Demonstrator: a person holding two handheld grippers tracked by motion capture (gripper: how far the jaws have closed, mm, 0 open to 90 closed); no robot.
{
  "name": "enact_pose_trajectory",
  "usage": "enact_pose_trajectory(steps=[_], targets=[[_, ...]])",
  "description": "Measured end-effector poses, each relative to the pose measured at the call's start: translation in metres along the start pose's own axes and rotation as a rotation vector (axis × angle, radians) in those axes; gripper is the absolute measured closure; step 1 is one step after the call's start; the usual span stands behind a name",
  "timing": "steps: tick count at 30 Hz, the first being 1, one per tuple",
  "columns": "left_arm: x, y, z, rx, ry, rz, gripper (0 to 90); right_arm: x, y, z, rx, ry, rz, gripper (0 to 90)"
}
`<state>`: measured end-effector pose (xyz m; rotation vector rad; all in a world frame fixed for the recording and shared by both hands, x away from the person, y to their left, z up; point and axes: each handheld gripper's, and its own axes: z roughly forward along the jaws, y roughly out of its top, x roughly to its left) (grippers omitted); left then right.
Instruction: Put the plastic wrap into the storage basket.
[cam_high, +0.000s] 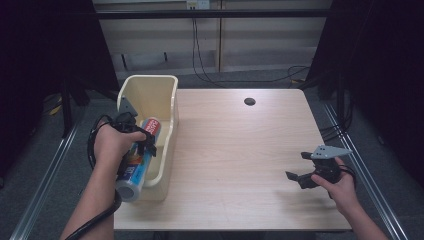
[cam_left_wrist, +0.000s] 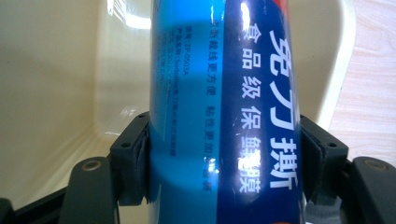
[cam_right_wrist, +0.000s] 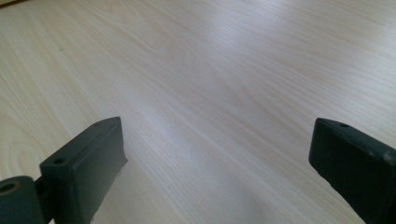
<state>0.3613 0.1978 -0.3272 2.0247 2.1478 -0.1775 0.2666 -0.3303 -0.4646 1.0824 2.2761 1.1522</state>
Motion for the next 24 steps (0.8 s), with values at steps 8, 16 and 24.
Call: enact_pose_trajectory(steps=[8, 16, 24], targets=[[0.0009, 0.0001, 0.0069, 0.012, -0.005, -0.010, 32.2, 0.0006, -0.0001, 0.0006, 0.002, 0.000, -0.005, 3.4], [0.0018, 0.0013, 0.0077, 0.017, -0.009, -0.021, 32.2, 0.0011, -0.0002, 0.0010, 0.006, 0.001, -0.010, 3.4], [0.0062, 0.0037, 0.0069, 0.056, -0.008, 0.011, 32.1, 0.0012, -0.0004, 0.0017, 0.010, 0.005, -0.013, 3.4]])
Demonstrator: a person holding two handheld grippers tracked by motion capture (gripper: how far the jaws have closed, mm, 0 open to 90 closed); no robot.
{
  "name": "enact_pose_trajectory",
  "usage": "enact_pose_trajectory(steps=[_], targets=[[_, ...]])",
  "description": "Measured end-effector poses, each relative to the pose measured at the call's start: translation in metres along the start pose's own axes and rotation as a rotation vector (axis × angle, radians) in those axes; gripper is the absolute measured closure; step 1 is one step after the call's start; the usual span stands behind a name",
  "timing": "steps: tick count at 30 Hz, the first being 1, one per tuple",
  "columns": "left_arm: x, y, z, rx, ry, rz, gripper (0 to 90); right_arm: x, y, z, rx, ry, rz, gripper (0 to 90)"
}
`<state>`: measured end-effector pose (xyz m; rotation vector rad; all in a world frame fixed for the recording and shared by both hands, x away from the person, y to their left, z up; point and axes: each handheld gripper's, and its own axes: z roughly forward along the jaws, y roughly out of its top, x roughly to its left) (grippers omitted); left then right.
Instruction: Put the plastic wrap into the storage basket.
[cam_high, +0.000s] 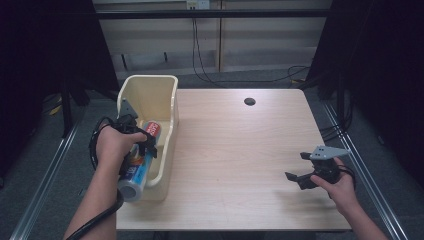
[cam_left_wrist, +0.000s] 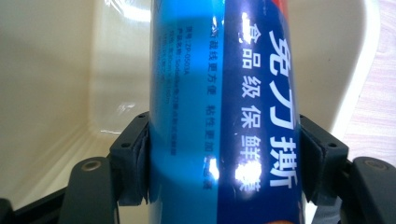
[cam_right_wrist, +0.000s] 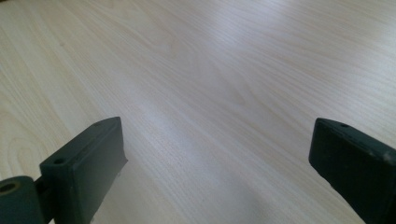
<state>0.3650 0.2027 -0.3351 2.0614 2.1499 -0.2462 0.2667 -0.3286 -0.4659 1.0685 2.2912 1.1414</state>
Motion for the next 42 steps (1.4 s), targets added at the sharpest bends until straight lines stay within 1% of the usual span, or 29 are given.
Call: enact_pose_trajectory(steps=[1, 2, 3, 4, 9, 10, 11, 13, 14, 17, 18, 21, 22, 23, 24, 25, 26, 27, 29, 31, 32, 33, 35, 36, 37, 38, 40, 41, 42], targets=[[-0.003, 0.000, 0.003, -0.029, -0.006, -0.059, 32.1, 0.000, 0.000, 0.000, -0.002, 0.002, -0.003, 3.4], [-0.001, 0.000, 0.002, -0.018, -0.011, -0.051, 32.1, 0.000, 0.000, 0.000, -0.003, 0.004, -0.003, 3.4], [0.001, 0.001, 0.000, 0.008, -0.014, -0.025, 32.1, 0.000, 0.000, 0.000, -0.003, 0.004, -0.003, 3.4], [-0.001, 0.001, 0.002, -0.014, -0.008, -0.054, 32.1, 0.000, 0.000, 0.000, -0.004, 0.005, -0.004, 3.4], [-0.001, 0.001, 0.003, -0.019, -0.011, -0.065, 32.0, 0.001, 0.000, 0.001, -0.004, 0.005, -0.006, 3.4], [-0.001, 0.002, 0.003, -0.015, -0.011, -0.066, 32.0, 0.002, 0.001, 0.001, -0.004, 0.008, -0.004, 3.4], [0.001, 0.002, 0.002, 0.008, -0.018, -0.038, 32.0, 0.002, 0.001, 0.001, -0.004, 0.008, -0.004, 3.4], [0.003, 0.003, 0.001, 0.024, -0.021, -0.032, 32.0, 0.002, 0.001, 0.001, -0.005, 0.004, -0.009, 3.4], [0.000, 0.003, 0.003, -0.012, -0.015, -0.081, 32.0, 0.002, 0.001, 0.001, -0.005, 0.004, -0.009, 3.4], [-0.001, 0.003, 0.005, -0.020, -0.013, -0.109, 31.9, 0.002, 0.001, 0.001, -0.005, 0.005, -0.010, 3.4], [-0.001, 0.004, 0.004, 0.001, -0.020, -0.105, 31.9, 0.002, 0.001, 0.001, -0.005, 0.005, -0.010, 3.4], [-0.001, 0.004, 0.004, -0.013, -0.020, -0.121, 31.7, 0.002, 0.000, 0.001, -0.001, 0.005, -0.007, 3.4], [0.002, 0.004, 0.002, 0.023, -0.028, -0.075, 31.5, 0.002, 0.000, 0.001, -0.002, 0.008, -0.006, 3.4], [-0.001, 0.004, 0.003, -0.014, -0.022, -0.120, 31.4, 0.002, 0.000, 0.001, -0.003, 0.003, -0.009, 3.4], [-0.002, 0.005, 0.002, -0.007, -0.028, -0.118, 31.4, 0.002, 0.000, 0.001, -0.004, 0.010, -0.007, 3.4], [0.001, 0.005, 0.000, 0.026, -0.026, -0.071, 31.4, 0.002, 0.000, 0.000, -0.004, 0.007, -0.008, 3.4], [-0.001, 0.004, 0.002, 0.010, -0.023, -0.082, 31.5, 0.002, 0.000, 0.000, -0.002, 0.006, -0.007, 3.4], [0.000, 0.005, 0.001, 0.027, -0.032, -0.073, 31.4, 0.002, 0.000, 0.000, -0.002, 0.007, -0.007, 3.4], [-0.001, 0.005, 0.003, 0.018, -0.031, -0.079, 31.3, 0.002, 0.000, 0.000, -0.001, 0.009, -0.008, 3.4], [-0.004, 0.005, 0.002, -0.020, -0.049, -0.085, 31.9, 0.002, 0.000, 0.000, -0.004, 0.004, -0.010, 3.4], [-0.007, 0.005, 0.001, -0.049, -0.059, -0.127, 33.7, 0.001, 0.000, 0.000, -0.003, 0.004, -0.010, 3.4], [-0.005, 0.005, -0.002, -0.039, -0.068, -0.101, 34.5, 0.001, 0.000, 0.000, -0.004, 0.010, -0.010, 3.4], [-0.009, 0.004, -0.006, -0.057, -0.054, -0.129, 37.2, 0.001, 0.000, 0.000, 0.000, 0.012, -0.009, 3.4], [-0.007, 0.004, -0.009, -0.044, -0.056, -0.102, 37.6, 0.002, 0.000, 0.000, 0.000, 0.008, -0.010, 3.4], [-0.007, 0.003, -0.010, -0.060, -0.056, -0.102, 36.3, 0.002, 0.000, 0.000, -0.001, 0.008, -0.011, 3.4], [-0.006, 0.003, -0.014, -0.042, -0.061, -0.084, 35.0, 0.002, 0.001, 0.000, -0.002, 0.008, -0.010, 3.4], [-0.007, 0.002, -0.016, -0.065, -0.058, -0.095, 32.8, 0.002, 0.001, 0.000, -0.002, 0.007, -0.010, 3.4], [-0.005, 0.002, -0.018, -0.053, -0.057, -0.061, 32.2, 0.002, 0.000, 0.000, -0.002, 0.007, -0.010, 3.4], [-0.007, 0.002, -0.018, -0.073, -0.068, -0.087, 31.7, 0.002, 0.000, 0.000, 0.000, 0.009, -0.010, 3.4]])
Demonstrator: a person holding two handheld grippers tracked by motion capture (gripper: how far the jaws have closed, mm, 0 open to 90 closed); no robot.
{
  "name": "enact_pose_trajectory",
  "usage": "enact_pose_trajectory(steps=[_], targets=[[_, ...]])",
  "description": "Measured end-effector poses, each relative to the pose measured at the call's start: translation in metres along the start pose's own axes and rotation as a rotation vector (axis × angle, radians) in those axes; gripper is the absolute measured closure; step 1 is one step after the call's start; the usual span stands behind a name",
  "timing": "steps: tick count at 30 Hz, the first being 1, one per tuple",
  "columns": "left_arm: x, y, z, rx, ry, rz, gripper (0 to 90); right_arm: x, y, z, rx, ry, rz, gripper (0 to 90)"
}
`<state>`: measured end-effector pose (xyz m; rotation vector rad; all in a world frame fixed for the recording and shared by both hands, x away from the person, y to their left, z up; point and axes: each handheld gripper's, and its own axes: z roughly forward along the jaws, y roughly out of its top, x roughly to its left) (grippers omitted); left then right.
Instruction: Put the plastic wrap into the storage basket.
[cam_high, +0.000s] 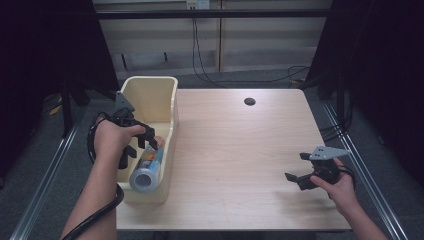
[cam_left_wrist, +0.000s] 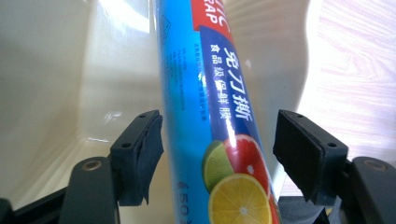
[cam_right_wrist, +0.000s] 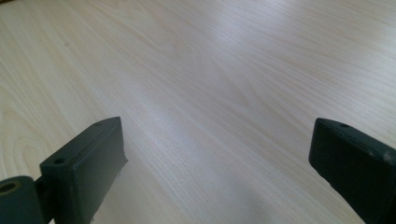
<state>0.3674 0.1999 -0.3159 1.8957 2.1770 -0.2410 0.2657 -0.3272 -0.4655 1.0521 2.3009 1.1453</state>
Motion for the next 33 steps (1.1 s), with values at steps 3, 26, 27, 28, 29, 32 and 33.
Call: enact_pose_trajectory(steps=[3, 26, 27, 28, 29, 32, 33], targets=[[-0.003, 0.000, -0.002, -0.038, 0.001, 0.020, 27.5, 0.000, 0.000, 0.000, -0.002, -0.003, 0.002, 3.4], [-0.045, -0.001, -0.018, -0.164, -0.136, 0.206, 10.6, 0.000, 0.000, -0.004, -0.004, -0.006, 0.001, 3.4], [-0.047, -0.001, -0.019, -0.167, -0.137, 0.218, 10.4, 0.000, 0.000, -0.004, -0.005, -0.006, 0.000, 3.4], [-0.050, -0.001, -0.019, -0.175, -0.138, 0.211, 10.4, 0.000, 0.000, -0.004, -0.006, -0.008, 0.002, 3.4], [-0.053, -0.001, -0.019, -0.172, -0.144, 0.217, 10.4, 0.000, 0.000, -0.004, -0.006, -0.007, 0.002, 3.4], [-0.061, -0.002, -0.018, -0.176, -0.146, 0.234, 10.0, 0.002, 0.000, -0.004, -0.005, 0.004, 0.000, 3.4], [-0.064, -0.003, -0.018, -0.178, -0.151, 0.236, 9.9, 0.002, 0.000, -0.004, -0.006, 0.002, -0.002, 3.4]])
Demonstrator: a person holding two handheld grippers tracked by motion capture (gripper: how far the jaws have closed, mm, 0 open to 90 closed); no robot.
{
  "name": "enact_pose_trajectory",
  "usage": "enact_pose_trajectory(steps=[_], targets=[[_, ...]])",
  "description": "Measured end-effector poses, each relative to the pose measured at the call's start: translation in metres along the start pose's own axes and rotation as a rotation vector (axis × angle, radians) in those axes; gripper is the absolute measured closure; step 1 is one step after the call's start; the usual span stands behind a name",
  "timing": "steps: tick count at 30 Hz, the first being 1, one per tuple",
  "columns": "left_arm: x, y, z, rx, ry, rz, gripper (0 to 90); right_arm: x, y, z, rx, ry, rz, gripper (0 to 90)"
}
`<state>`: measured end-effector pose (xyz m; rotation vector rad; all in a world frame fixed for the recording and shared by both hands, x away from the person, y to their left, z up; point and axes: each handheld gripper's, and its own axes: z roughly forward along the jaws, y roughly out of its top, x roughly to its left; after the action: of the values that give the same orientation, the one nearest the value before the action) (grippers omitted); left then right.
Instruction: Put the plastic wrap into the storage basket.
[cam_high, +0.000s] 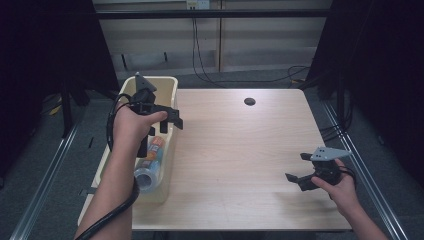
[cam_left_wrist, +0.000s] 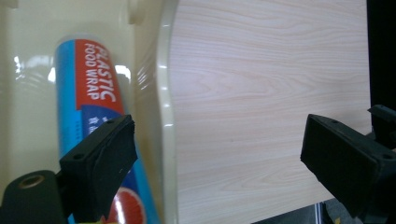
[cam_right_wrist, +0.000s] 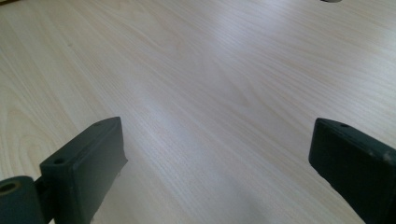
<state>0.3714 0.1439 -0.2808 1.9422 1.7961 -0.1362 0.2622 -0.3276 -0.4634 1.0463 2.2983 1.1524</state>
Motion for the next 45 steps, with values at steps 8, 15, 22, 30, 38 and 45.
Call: enact_pose_trajectory(steps=[8, 15, 22, 30, 38, 45], targets=[[-0.017, 0.002, 0.012, 0.010, -0.016, 0.050, 9.0, 0.000, -0.001, 0.000, -0.004, -0.001, -0.002, 3.4], [-0.029, 0.004, 0.024, 0.004, -0.051, 0.068, 7.1, 0.001, -0.001, -0.001, 0.000, -0.006, -0.010, 3.4], [-0.041, 0.003, 0.037, 0.010, -0.072, 0.095, 5.9, 0.002, -0.002, 0.001, 0.007, -0.001, -0.017, 3.4], [-0.052, 0.000, 0.054, 0.023, -0.096, 0.126, 5.3, 0.002, -0.002, 0.002, 0.009, -0.001, -0.024, 3.4], [-0.059, -0.004, 0.074, 0.038, -0.117, 0.144, 5.5, 0.002, -0.003, 0.002, 0.007, -0.008, -0.028, 3.4], [-0.062, -0.010, 0.092, 0.048, -0.117, 0.171, 5.4, 0.003, -0.003, 0.002, 0.011, -0.012, -0.031, 3.4]])
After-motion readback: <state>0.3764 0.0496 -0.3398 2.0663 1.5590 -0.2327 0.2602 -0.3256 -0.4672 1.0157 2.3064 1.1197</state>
